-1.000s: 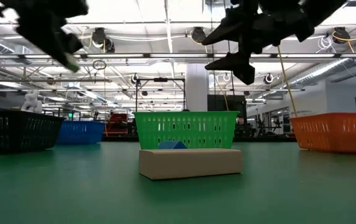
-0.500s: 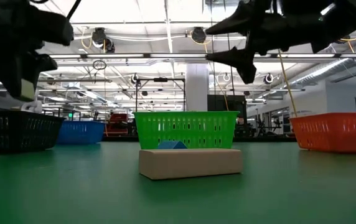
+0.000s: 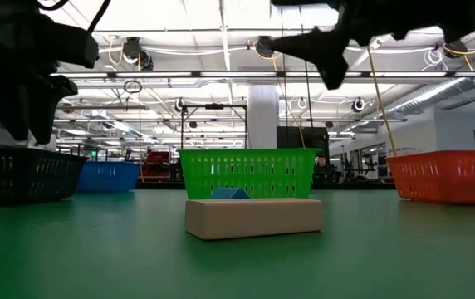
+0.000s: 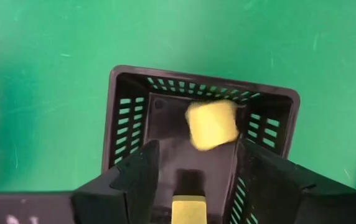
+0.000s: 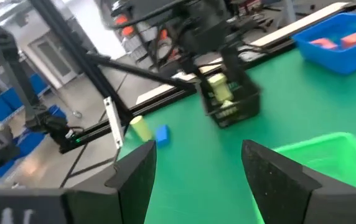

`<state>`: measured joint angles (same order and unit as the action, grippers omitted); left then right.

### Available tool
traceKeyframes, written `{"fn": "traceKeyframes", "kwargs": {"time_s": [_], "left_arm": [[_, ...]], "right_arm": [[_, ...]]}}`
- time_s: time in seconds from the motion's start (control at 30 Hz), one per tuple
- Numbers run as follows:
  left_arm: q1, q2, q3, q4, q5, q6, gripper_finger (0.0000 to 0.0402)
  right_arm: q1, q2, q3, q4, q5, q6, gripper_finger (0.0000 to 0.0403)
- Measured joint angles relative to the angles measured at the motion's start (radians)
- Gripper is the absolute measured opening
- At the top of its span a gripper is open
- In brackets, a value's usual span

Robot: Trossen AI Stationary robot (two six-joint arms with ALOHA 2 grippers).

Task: Sort & place blocks by color
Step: Put the brown block into the orange basket

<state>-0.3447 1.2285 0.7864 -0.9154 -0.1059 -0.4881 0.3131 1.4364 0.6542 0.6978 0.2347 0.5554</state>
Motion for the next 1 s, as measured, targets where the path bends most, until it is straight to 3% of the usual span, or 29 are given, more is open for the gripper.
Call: {"fn": "traceKeyframes", "kwargs": {"time_s": [0.23, 0.33, 0.57, 0.77, 1.0], "left_arm": [[0.001, -0.001, 0.000, 0.017, -0.005, 0.000, 0.0215], [0.001, -0.001, 0.000, 0.060, -0.052, 0.001, 0.0214], [0.001, -0.001, 0.000, 0.203, -0.160, 0.065, 0.0213], [0.001, -0.001, 0.000, 0.308, -0.166, 0.104, 0.0213], [-0.021, -0.001, 0.000, 0.359, -0.167, 0.117, 0.0214]], "right_arm": [[0.045, 0.182, 0.190, -0.228, -0.026, -0.045, 0.0226], [0.057, 0.239, 0.228, -0.315, -0.026, -0.045, 0.0226], [0.107, 0.412, 0.302, -0.322, -0.158, -0.081, 0.0226], [0.154, 0.497, 0.337, -0.302, -0.148, -0.231, 0.0226], [0.200, 0.532, 0.341, -0.191, -0.097, -0.261, 0.0226]]}}
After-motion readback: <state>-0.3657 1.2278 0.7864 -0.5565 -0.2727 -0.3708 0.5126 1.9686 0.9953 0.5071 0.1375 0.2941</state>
